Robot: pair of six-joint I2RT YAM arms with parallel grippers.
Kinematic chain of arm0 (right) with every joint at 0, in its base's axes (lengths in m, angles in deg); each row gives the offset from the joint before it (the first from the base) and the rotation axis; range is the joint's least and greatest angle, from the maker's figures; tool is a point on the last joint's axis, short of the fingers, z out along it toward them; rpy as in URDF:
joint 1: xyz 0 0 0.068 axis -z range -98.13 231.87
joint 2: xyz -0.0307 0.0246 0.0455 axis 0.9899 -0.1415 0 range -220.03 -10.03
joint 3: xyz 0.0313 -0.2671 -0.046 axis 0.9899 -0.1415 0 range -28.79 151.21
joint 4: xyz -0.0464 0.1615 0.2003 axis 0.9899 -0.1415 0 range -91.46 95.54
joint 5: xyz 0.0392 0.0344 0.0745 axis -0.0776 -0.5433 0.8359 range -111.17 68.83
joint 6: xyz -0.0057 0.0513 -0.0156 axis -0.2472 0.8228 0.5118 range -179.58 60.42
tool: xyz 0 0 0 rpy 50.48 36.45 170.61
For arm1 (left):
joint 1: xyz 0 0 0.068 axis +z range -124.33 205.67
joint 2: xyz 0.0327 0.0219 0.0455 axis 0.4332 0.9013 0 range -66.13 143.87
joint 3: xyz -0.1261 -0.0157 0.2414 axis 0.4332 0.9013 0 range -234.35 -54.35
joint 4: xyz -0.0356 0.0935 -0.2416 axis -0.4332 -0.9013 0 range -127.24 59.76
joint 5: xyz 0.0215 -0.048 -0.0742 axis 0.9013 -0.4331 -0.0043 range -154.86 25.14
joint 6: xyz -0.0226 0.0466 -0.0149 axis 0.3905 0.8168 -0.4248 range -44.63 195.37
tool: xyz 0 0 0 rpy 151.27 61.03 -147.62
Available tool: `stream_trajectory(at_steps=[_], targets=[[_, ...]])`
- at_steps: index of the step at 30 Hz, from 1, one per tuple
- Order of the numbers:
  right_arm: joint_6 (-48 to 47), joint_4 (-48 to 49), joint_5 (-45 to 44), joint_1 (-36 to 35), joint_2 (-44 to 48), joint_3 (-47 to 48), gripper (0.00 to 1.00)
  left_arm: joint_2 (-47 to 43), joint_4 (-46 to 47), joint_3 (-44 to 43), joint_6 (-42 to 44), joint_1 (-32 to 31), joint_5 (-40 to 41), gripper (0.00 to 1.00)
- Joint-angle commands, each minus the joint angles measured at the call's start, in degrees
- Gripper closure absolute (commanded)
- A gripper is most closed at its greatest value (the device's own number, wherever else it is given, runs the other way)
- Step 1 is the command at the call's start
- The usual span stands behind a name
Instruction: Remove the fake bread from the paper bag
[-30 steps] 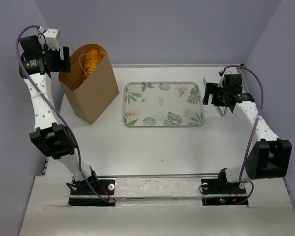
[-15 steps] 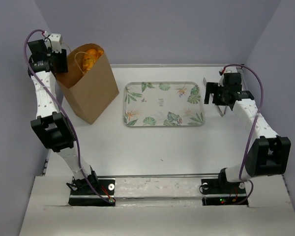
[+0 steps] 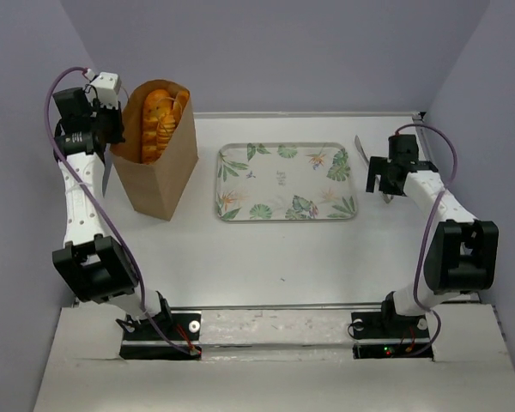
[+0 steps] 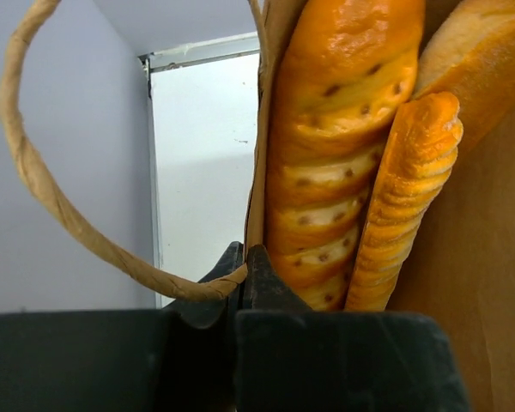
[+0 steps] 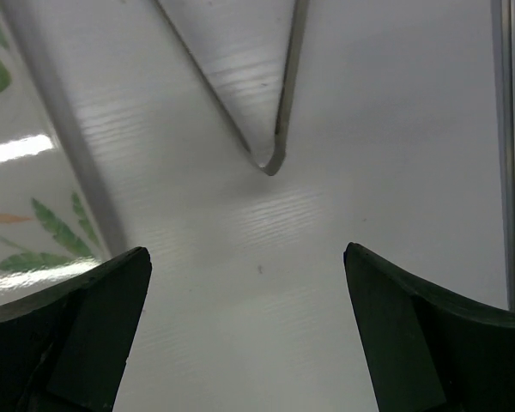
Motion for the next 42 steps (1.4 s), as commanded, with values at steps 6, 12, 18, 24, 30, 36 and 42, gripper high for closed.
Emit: stream_trajectory(at_steps=[6, 12, 18, 24, 30, 36, 42], targets=[[-2.6, 6.6, 3.0, 7.0, -0.5, -3.7, 0.0, -7.8, 6.7, 5.3, 2.6, -4.6, 7.8, 1.0], [-7.5, 12.0, 8.4, 7.6, -3.4, -4.1, 0.0, -7.4, 6.8, 5.0, 1.9, -6.8, 8.0, 1.0], [-9.5, 13.1, 11.5, 8.6, -10.5, -1.0, 0.0, -7.2, 6.8, 4.0, 1.1, -7.6, 8.0, 1.0], [-10.4, 15.6, 13.4, 9.9, -16.4, 1.5, 0.0, -7.6, 6.6, 3.7, 0.4, -8.1, 8.2, 1.0], [-11.6, 16.3, 12.8, 9.9, -22.1, 5.2, 0.0, -7.8, 5.5, 3.7, 1.2, -8.2, 9.4, 1.0], [-11.7, 16.7, 11.9, 9.9, -27.1, 9.2, 0.0, -7.8, 5.2, 2.7, 2.0, -8.2, 10.9, 1.0], [-11.6, 17.2, 12.0, 9.9, -28.5, 10.2, 0.02, -7.5, 4.9, 1.8, 2.5, -8.3, 11.8, 1.0]])
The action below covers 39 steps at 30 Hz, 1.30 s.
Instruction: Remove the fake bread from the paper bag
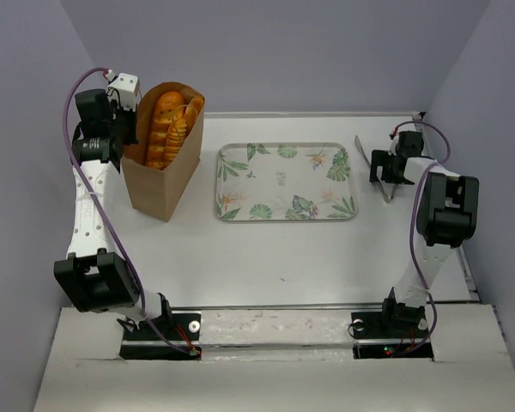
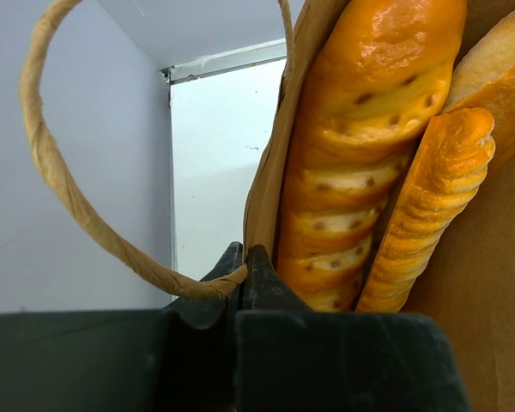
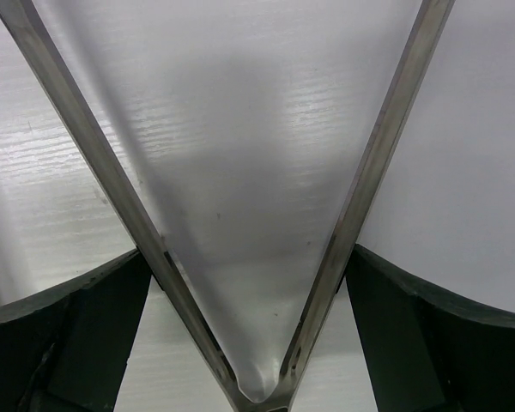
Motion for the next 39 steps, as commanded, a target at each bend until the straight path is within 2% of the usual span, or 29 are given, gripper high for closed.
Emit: stream_trajectory(at_steps=[1, 9, 16, 18, 24, 32, 39], targets=[[-1.5, -0.7, -1.8, 0.1, -2.6, 0.2, 0.02, -1.7, 2.3, -3.5, 0.8, -0.3, 1.3, 1.0], [-1.3, -0.1, -2.5, 0.6, -4.5, 1.1, 0.03, -1.1, 2.1, -4.1, 0.7, -0.3, 1.5, 1.0], [-1.4, 0.5, -3.2, 0.6, -3.2, -0.6, 0.22, -0.7, 1.9, -5.2, 1.2, -0.4, 2.0, 1.0], [-1.7, 0.7, -3.6, 0.6, -2.4, -0.7, 0.24, -0.6, 1.9, -5.3, 1.2, -0.4, 2.0, 1.0], [0.3, 0.1, -2.7, 0.6, 5.3, -0.4, 0.27, -0.6, 1.8, -5.6, 0.9, -0.5, 1.6, 1.0], [3.9, -5.8, 2.8, 0.6, 18.9, -0.5, 0.31, -1.2, 1.0, -4.6, 1.0, -2.0, 0.9, 1.0], [5.1, -6.7, 6.9, 0.0, 25.5, -2.3, 0.34, -1.9, 0.3, -3.7, 1.2, -3.0, 0.5, 1.0]])
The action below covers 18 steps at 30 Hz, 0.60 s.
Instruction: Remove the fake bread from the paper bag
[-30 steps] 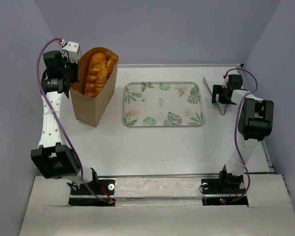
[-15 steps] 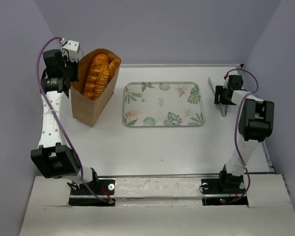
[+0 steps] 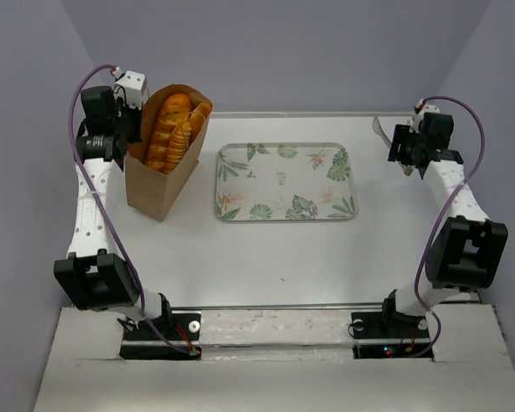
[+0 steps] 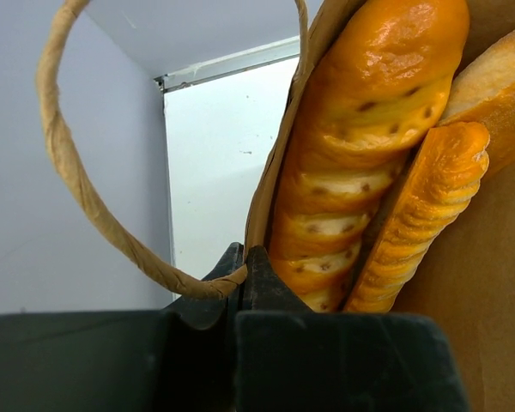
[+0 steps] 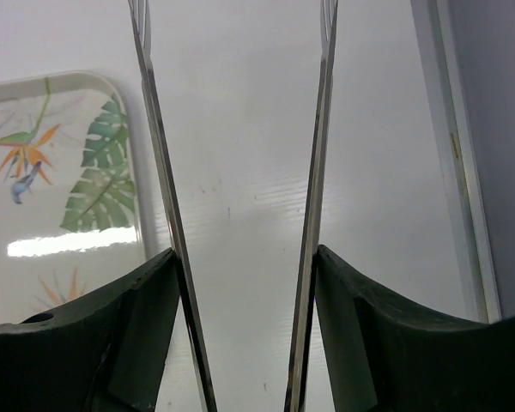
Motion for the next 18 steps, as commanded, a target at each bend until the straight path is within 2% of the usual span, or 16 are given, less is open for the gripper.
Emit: stream_trajectory(at_steps=[1, 6, 9, 10, 13, 15, 17, 18], targets=[[2.8, -1.8, 4.6, -0.1, 3.1, -0.9, 0.34, -2.1, 2.1, -1.7, 0.4, -1.0, -0.8, 1.0], [3.0, -4.7, 8.7, -3.2, 5.5, 2.7, 0.35, -2.4, 2.1, -0.9, 0.6, -2.7, -0.7, 1.0], [2.2, -6.9, 9.3, -9.1, 7.0, 5.2, 0.36, -2.6, 1.8, -0.3, 0.6, -3.6, -0.4, 1.0], [1.9, -9.0, 8.7, -13.0, 7.1, 8.1, 0.35, -2.7, 1.5, -0.1, 0.3, -3.8, -0.4, 1.0], [2.1, -12.8, 9.9, -17.9, 6.1, 15.5, 0.35, -3.6, 1.4, 0.9, 0.2, -4.1, 0.1, 1.0], [3.6, -13.1, 11.6, -22.6, 5.6, 19.3, 0.36, -4.7, 0.9, 2.2, 0.8, -5.9, 0.4, 1.0], [4.1, -12.9, 12.4, -24.8, 5.6, 21.2, 0.36, -5.6, 0.7, 3.3, 1.2, -6.0, 0.4, 1.0], [4.5, -12.3, 13.0, -25.7, 5.7, 22.0, 0.36, -6.0, 0.7, 3.9, 1.3, -8.3, 0.4, 1.0]])
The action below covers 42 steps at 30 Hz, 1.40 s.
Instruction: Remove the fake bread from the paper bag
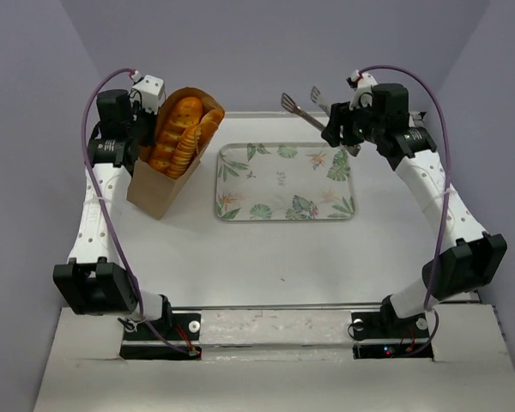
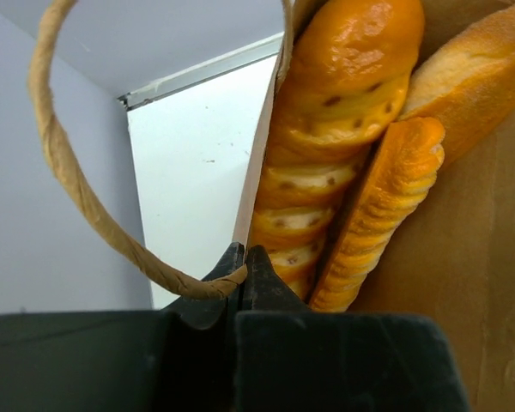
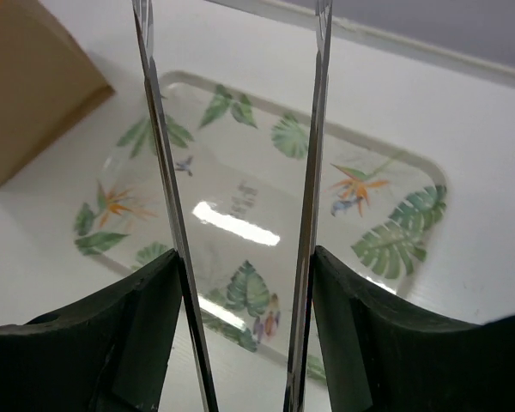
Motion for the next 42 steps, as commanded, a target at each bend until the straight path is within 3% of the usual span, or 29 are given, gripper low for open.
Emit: stream_trajectory(at_steps=[1, 10, 18, 28, 42], targets=[[1.7, 0.7, 4.8, -4.0, 2.7, 5.9, 0.36, -4.4, 0.7, 2.4, 0.9, -3.7, 0.0, 1.0], [-3.8, 3.0, 8.3, -15.0, 3.5, 8.0, 0.37, -5.9, 0.8, 6.6, 0.0, -8.1, 1.3, 1.0], [-8.0, 3.9, 9.4, -20.6, 0.9, 6.7, 0.38, -6.9, -0.4, 7.0, -0.4, -10.1, 1.9, 1.0], [-9.5, 5.8, 9.2, -21.8, -2.1, 6.1, 0.37, -7.1, -1.1, 6.7, -1.9, -10.3, 1.2, 1.0], [-8.9, 5.7, 6.0, -21.8, -11.8, 13.5, 0.39, -7.0, -0.9, 6.3, 0.4, -10.6, 0.1, 1.0]])
